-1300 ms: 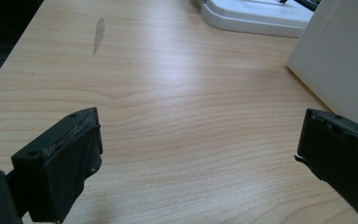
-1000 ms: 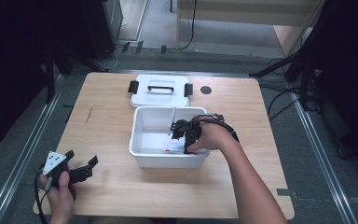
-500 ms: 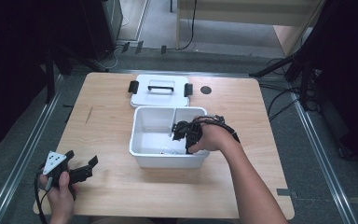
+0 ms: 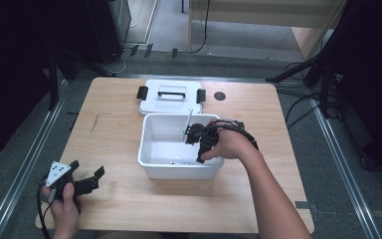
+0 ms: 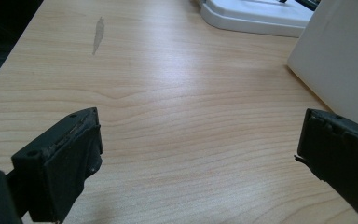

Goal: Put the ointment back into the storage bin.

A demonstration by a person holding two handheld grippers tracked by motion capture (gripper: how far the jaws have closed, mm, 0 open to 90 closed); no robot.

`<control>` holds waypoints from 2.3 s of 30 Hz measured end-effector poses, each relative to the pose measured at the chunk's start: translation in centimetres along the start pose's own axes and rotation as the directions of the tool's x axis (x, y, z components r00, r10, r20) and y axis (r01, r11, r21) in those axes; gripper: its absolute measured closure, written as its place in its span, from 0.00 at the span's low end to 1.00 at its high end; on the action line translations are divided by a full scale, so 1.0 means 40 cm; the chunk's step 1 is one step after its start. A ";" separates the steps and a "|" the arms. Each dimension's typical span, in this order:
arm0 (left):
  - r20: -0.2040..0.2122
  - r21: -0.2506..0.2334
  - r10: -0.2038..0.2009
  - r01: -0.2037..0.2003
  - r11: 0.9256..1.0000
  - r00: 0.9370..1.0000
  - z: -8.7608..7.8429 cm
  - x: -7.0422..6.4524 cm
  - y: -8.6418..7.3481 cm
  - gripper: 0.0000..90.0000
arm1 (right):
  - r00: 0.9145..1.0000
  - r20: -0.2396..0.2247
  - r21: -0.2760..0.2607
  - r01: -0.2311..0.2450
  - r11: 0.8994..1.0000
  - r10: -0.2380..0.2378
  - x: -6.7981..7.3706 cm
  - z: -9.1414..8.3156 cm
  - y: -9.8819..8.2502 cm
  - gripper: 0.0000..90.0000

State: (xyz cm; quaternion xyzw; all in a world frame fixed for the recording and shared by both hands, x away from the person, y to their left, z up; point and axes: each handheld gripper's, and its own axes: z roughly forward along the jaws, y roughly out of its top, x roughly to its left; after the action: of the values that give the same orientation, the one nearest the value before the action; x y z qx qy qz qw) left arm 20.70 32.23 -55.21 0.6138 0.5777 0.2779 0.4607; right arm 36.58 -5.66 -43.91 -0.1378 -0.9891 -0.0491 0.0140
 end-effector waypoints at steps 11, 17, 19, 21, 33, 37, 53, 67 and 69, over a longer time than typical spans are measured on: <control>0.000 0.000 -0.001 0.001 1.000 1.000 0.000 0.000 0.000 0.01 | 0.993 0.056 -0.120 -0.099 0.988 0.106 -0.006 -0.086 -0.028 0.40; 0.001 -0.003 -0.004 0.004 1.000 1.000 0.001 0.000 0.000 0.01 | 0.981 0.083 -0.188 -0.158 0.969 0.176 -0.009 -0.130 -0.058 0.14; 0.000 -0.002 -0.004 0.004 1.000 1.000 0.001 0.000 0.000 0.01 | 0.977 0.093 -0.194 -0.172 0.966 0.192 -0.010 -0.142 -0.069 0.04; -0.001 -0.002 -0.003 0.003 1.000 1.000 0.001 0.000 0.000 0.01 | 0.974 0.088 -0.205 -0.188 0.960 0.210 -0.012 -0.153 -0.082 0.00; 0.001 0.000 -0.001 0.001 1.000 1.000 0.000 0.001 0.000 0.01 | 0.917 0.118 -0.360 -0.317 0.877 0.380 -0.032 -0.202 -0.162 0.00; 0.000 0.000 0.000 0.000 1.000 1.000 0.000 0.000 0.000 0.01 | 0.899 0.119 -0.396 -0.345 0.851 0.420 -0.039 -0.197 -0.194 0.00; -0.002 0.003 0.005 -0.005 1.000 1.000 0.000 -0.001 0.000 0.01 | 0.828 0.077 -0.508 -0.446 0.737 0.555 -0.063 -0.130 -0.354 0.00; -0.003 0.004 0.009 -0.009 1.000 1.000 -0.001 -0.001 0.000 0.01 | 0.747 0.045 -0.640 -0.488 0.594 0.663 -0.057 -0.018 -0.501 0.00; -0.003 0.006 0.011 -0.011 1.000 1.000 -0.001 -0.001 0.000 0.01 | 0.731 0.040 -0.668 -0.488 0.562 0.682 -0.054 -0.001 -0.528 0.00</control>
State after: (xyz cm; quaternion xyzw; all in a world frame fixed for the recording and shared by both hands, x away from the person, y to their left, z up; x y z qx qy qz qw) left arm 20.66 32.20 -55.17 0.6177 0.5759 0.2798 0.4565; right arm 32.87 -26.46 -45.92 -0.4638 -0.8017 -0.3400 -0.1631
